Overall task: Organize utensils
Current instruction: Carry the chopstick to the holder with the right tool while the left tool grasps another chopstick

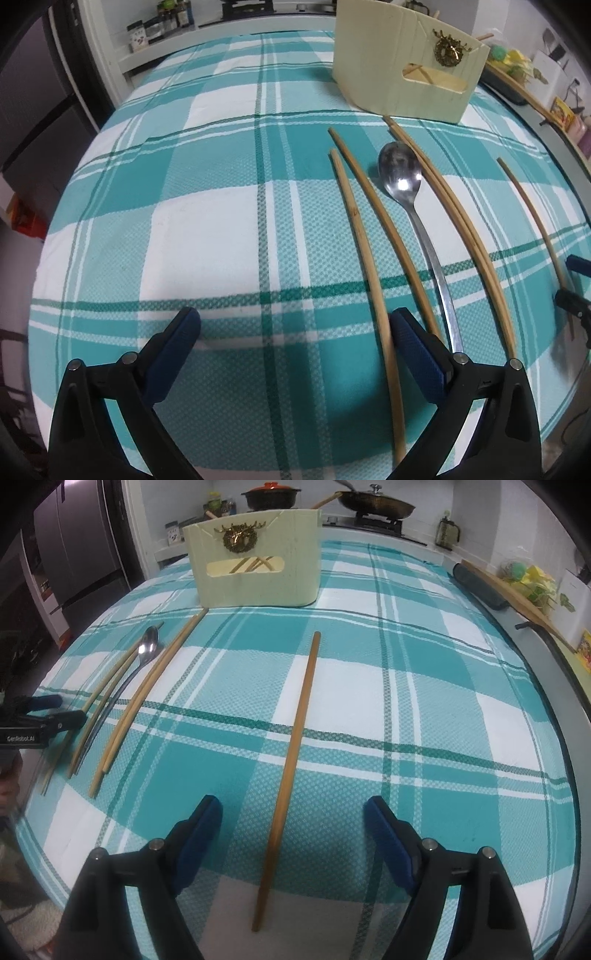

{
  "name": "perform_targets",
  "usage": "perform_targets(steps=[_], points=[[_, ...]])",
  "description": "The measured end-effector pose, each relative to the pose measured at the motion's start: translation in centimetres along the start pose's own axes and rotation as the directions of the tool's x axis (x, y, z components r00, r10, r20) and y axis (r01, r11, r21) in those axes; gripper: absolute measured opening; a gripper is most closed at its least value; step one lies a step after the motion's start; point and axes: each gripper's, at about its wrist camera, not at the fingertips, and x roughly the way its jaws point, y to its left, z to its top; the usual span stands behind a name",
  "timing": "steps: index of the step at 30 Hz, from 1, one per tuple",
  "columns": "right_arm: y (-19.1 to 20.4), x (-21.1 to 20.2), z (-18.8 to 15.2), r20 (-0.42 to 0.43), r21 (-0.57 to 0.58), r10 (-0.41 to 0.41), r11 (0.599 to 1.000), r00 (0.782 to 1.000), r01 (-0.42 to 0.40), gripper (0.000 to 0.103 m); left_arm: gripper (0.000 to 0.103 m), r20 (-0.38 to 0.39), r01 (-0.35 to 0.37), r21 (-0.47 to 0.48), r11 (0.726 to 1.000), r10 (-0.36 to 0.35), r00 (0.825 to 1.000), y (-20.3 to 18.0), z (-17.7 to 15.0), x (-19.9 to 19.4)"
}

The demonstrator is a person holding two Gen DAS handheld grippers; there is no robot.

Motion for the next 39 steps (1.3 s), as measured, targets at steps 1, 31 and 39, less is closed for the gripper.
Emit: perform_targets(steps=[1, 31, 39], points=[[-0.2, 0.3, 0.4, -0.029, -0.016, 0.014, 1.0, 0.999, -0.015, 0.082, 0.098, -0.001, 0.005, 0.013, 1.0, -0.005, 1.0, -0.2, 0.5, 0.2], [-2.6, -5.3, 12.0, 0.118, 0.071, 0.187, 0.978, 0.975, -0.196, 0.007, 0.004, 0.27, 0.128, 0.004, 0.992, -0.125, 0.955, -0.7, 5.8, -10.9], [-0.5, -15.1, 8.9, 0.301, -0.03, 0.197, 0.98, 0.933, -0.197, 0.007, 0.004, 0.411, 0.215, -0.017, 0.977, -0.189, 0.892, 0.3, 3.4, -17.7]])
